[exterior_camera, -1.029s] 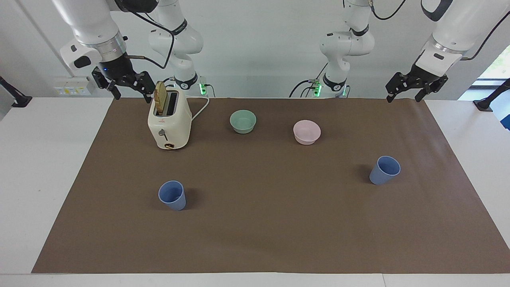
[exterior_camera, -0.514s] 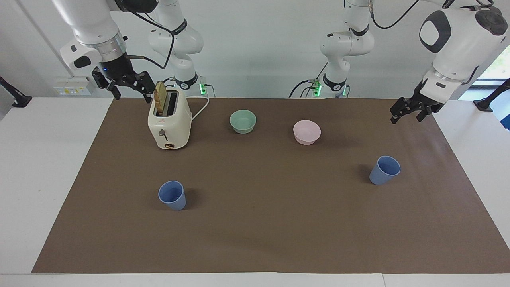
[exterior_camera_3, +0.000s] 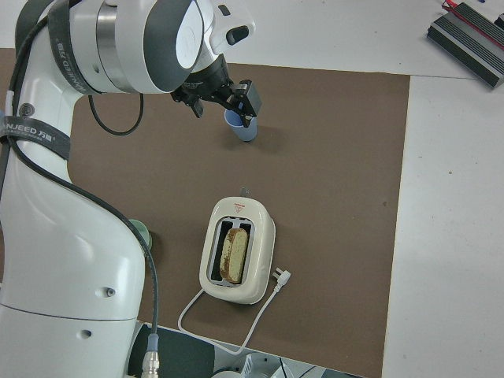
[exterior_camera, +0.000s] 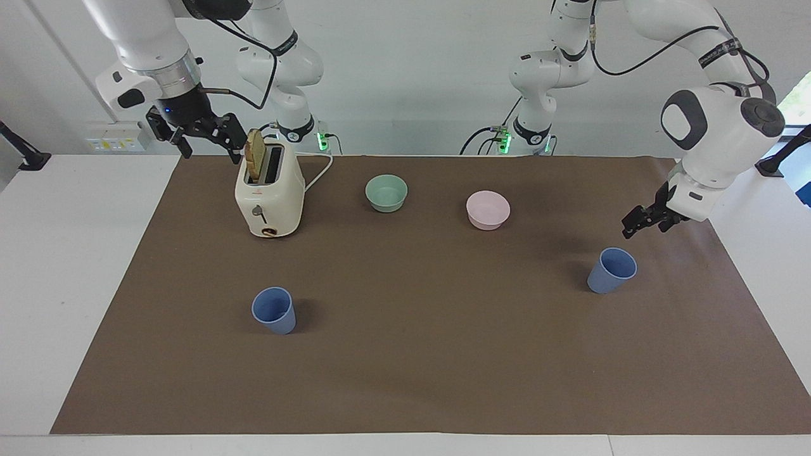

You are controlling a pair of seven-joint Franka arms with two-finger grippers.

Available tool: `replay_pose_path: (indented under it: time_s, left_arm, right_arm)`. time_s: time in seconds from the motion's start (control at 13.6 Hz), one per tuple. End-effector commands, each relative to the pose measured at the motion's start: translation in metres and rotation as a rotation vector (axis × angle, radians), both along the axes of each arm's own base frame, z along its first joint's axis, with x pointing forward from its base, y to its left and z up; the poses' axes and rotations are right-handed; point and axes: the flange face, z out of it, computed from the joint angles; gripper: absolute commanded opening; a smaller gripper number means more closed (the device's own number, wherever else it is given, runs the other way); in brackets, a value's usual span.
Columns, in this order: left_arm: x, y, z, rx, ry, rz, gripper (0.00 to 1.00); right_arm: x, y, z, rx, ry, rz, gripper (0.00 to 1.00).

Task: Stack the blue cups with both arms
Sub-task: 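Reach the left gripper to the nearby blue cup and grasp it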

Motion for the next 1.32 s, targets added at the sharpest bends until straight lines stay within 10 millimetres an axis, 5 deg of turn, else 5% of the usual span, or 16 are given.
replay_pose_path:
  time_s: [0.0,0.44,0.73,1.03,1.25]
  left_arm:
    - [0.005,0.003,-0.026,0.007,-0.023,0.009,1.00]
    - [0.000,-0.001,-0.061,-0.051,0.000,0.069,1.00]
    - [0.000,-0.008,-0.062,-0.053,0.003,0.067,0.00]
    - [0.011,-0.008,-0.051,-0.052,-0.014,0.059,0.00]
    - [0.025,-0.015,-0.020,-0.055,-0.027,0.055,0.00]
  right_arm:
    - [-0.004,-0.002,0.001,0.004,-0.013,0.015,1.00]
    - [-0.004,-0.002,0.001,0.004,-0.012,0.017,1.00]
    - [-0.004,-0.002,0.001,0.004,-0.012,0.018,1.00]
    - [-0.004,-0.002,0.001,0.004,-0.012,0.020,1.00]
    - [-0.004,-0.002,0.001,0.004,-0.013,0.020,1.00]
